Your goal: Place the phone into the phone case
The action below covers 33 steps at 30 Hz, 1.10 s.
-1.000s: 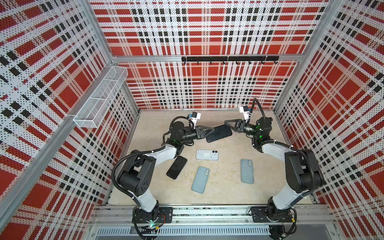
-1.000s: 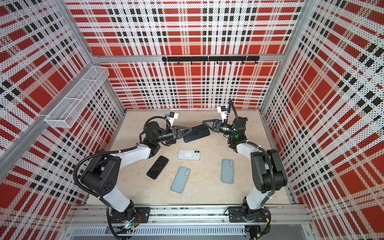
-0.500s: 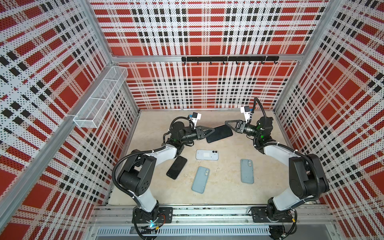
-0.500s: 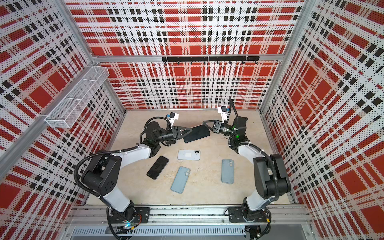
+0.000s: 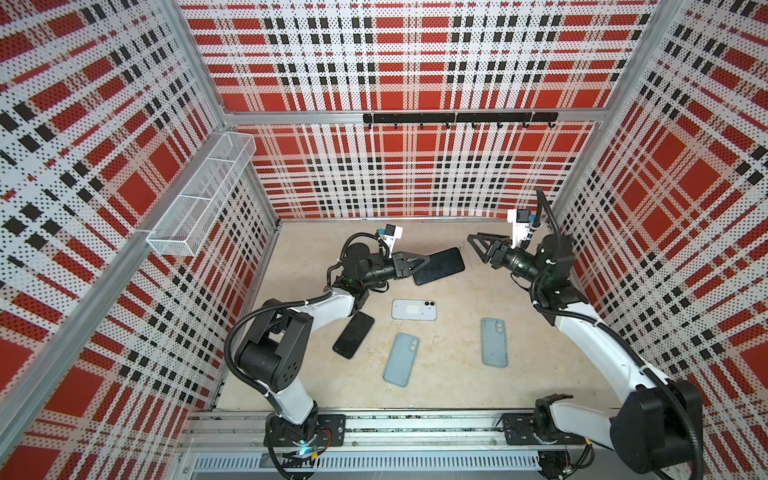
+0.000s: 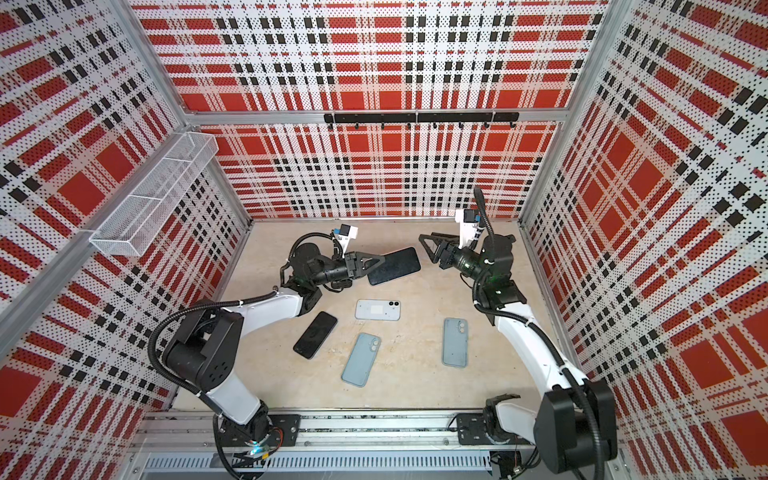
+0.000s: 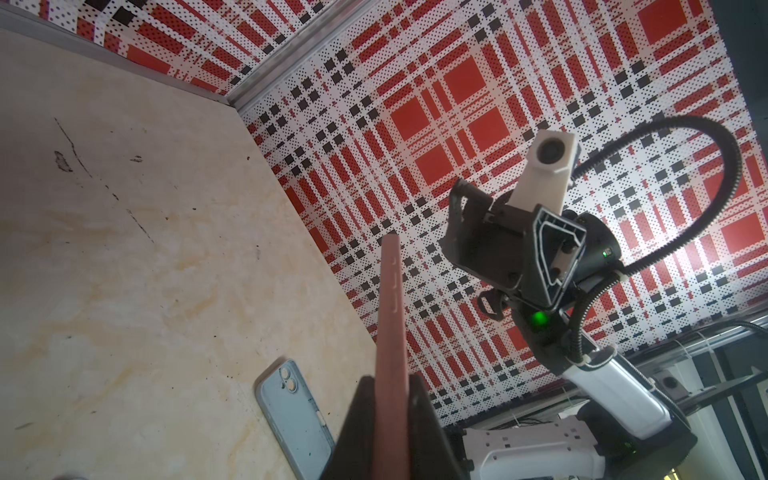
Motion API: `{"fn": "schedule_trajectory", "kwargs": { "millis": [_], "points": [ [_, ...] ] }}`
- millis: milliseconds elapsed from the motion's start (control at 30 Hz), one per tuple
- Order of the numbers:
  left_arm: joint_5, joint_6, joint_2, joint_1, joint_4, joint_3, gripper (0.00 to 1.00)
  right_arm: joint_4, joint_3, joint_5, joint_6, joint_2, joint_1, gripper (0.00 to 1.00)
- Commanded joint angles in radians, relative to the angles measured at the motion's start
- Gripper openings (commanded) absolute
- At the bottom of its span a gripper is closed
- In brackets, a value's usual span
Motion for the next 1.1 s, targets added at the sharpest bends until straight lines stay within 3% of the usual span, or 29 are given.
{"fn": "schedule_trajectory", "kwargs": {
  "millis": [0, 133, 367, 667, 833, 1067],
  "points": [
    [-0.022, 0.002, -0.016, 0.001, 0.045, 0.037, 0.12, -0.061, -0.034, 0.067, -0.038, -0.023, -0.003, 0.65],
    [-0.098, -0.009, -0.036, -0.001, 0.044, 0.044, 0.12, 0.023, -0.108, 0.029, 0.053, -0.021, -0.003, 0.68],
    [-0.257, -0.04, -0.071, -0.024, 0.041, 0.071, 0.13, 0.376, -0.258, -0.001, 0.302, 0.001, -0.001, 0.71],
    [-0.355, -0.165, -0.03, -0.094, 0.153, 0.08, 0.12, 0.82, -0.322, 0.028, 0.52, 0.17, 0.063, 0.71],
    [-0.373, -0.239, -0.005, -0.117, 0.227, 0.075, 0.12, 0.911, -0.262, 0.024, 0.574, 0.271, 0.101, 0.57],
    [-0.385, -0.242, -0.012, -0.123, 0.228, 0.055, 0.16, 0.95, -0.207, 0.034, 0.595, 0.307, 0.109, 0.34]
  ]
}}
